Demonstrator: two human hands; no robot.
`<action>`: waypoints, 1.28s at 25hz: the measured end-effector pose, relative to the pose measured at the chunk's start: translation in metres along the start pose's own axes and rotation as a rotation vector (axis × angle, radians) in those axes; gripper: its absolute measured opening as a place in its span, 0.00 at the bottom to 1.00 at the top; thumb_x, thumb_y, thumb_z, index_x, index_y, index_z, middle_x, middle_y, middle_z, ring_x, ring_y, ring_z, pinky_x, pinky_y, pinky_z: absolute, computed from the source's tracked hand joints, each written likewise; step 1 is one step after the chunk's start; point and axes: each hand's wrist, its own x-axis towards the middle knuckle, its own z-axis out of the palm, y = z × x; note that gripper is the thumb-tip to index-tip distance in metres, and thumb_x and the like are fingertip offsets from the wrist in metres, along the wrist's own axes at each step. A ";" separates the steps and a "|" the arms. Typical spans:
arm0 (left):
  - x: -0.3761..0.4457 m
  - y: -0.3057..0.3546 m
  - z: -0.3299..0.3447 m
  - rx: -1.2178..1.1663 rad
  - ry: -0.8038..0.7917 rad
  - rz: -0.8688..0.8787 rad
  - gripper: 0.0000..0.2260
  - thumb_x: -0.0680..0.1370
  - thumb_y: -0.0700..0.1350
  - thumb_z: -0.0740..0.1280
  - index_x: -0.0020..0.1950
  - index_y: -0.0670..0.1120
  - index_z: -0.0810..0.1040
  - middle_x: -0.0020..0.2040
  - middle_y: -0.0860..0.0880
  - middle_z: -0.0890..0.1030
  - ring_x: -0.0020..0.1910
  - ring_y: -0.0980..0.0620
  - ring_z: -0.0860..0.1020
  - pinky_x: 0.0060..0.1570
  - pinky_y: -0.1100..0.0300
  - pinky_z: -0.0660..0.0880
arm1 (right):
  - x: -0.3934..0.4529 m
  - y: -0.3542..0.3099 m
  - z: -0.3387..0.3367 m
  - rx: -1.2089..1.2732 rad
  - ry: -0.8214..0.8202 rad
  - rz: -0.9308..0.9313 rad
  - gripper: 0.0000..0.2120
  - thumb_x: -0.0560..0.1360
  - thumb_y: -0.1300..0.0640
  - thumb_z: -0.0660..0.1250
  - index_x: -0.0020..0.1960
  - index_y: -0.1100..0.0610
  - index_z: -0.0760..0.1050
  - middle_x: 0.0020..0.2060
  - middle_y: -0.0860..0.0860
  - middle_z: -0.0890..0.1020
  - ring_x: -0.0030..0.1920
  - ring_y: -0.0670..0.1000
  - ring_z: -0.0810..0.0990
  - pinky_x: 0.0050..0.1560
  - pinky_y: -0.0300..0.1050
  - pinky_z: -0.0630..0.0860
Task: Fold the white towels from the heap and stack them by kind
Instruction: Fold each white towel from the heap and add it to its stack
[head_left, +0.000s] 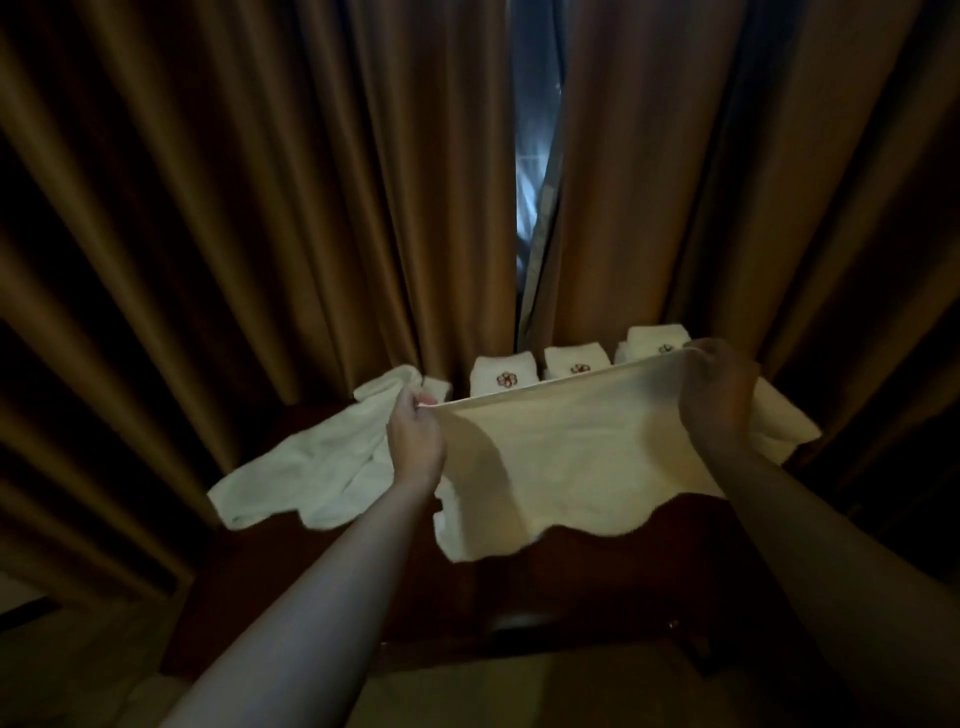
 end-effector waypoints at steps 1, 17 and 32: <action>-0.013 -0.008 -0.009 0.091 0.001 0.112 0.10 0.74 0.33 0.57 0.40 0.47 0.71 0.41 0.50 0.76 0.45 0.50 0.72 0.43 0.59 0.67 | -0.016 0.004 -0.004 -0.027 0.035 -0.014 0.11 0.81 0.56 0.58 0.58 0.58 0.76 0.57 0.57 0.76 0.62 0.56 0.70 0.62 0.49 0.66; -0.113 -0.071 -0.062 0.287 -0.047 0.345 0.07 0.79 0.39 0.62 0.55 0.42 0.77 0.46 0.54 0.72 0.50 0.56 0.70 0.48 0.67 0.64 | -0.140 0.069 -0.036 -0.116 0.143 0.062 0.13 0.81 0.56 0.57 0.59 0.58 0.76 0.56 0.56 0.78 0.61 0.56 0.72 0.64 0.51 0.67; 0.009 -0.143 0.098 0.653 -0.050 0.021 0.11 0.79 0.47 0.63 0.53 0.43 0.81 0.53 0.43 0.75 0.54 0.43 0.74 0.51 0.51 0.74 | -0.001 0.176 0.085 -0.261 -0.196 -0.091 0.12 0.79 0.59 0.59 0.57 0.64 0.77 0.54 0.63 0.78 0.58 0.62 0.73 0.61 0.49 0.67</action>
